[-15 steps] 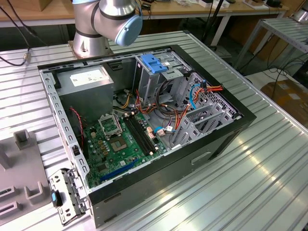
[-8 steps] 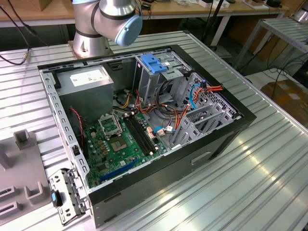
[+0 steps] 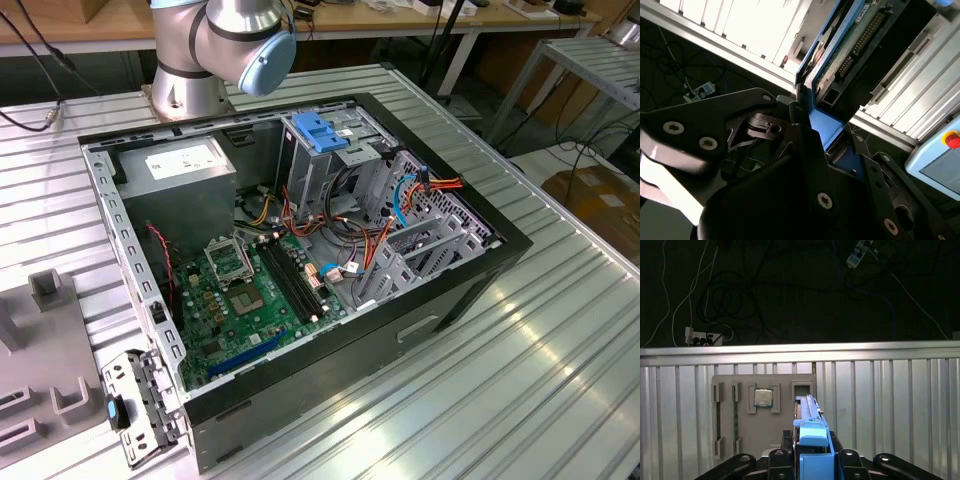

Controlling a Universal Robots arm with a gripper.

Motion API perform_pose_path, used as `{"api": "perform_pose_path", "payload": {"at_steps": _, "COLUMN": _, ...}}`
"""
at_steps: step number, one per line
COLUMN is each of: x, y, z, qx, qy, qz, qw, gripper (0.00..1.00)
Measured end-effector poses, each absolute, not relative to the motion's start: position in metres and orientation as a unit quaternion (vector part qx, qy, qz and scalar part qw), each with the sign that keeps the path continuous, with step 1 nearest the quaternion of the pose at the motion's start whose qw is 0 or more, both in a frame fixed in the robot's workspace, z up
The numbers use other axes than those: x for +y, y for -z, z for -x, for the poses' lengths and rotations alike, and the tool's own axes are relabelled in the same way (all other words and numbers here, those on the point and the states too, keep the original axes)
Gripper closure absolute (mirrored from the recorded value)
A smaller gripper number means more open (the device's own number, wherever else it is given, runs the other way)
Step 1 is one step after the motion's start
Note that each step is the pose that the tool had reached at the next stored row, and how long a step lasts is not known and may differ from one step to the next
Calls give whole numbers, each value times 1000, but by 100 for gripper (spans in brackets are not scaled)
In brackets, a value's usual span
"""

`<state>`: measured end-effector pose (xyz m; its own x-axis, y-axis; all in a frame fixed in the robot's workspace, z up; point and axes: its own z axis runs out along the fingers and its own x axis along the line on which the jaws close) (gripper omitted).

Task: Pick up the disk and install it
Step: 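Pick up the disk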

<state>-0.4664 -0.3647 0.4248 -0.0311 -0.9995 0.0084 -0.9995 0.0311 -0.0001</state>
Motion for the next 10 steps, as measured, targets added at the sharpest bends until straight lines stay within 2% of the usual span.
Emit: {"api": "perform_pose_path", "payload": {"at_steps": 10, "x": -365, "y": -432, "z": 466, "qx": -718, "qy": -3, "qz": -696, "qw": 3, "gripper": 63}}
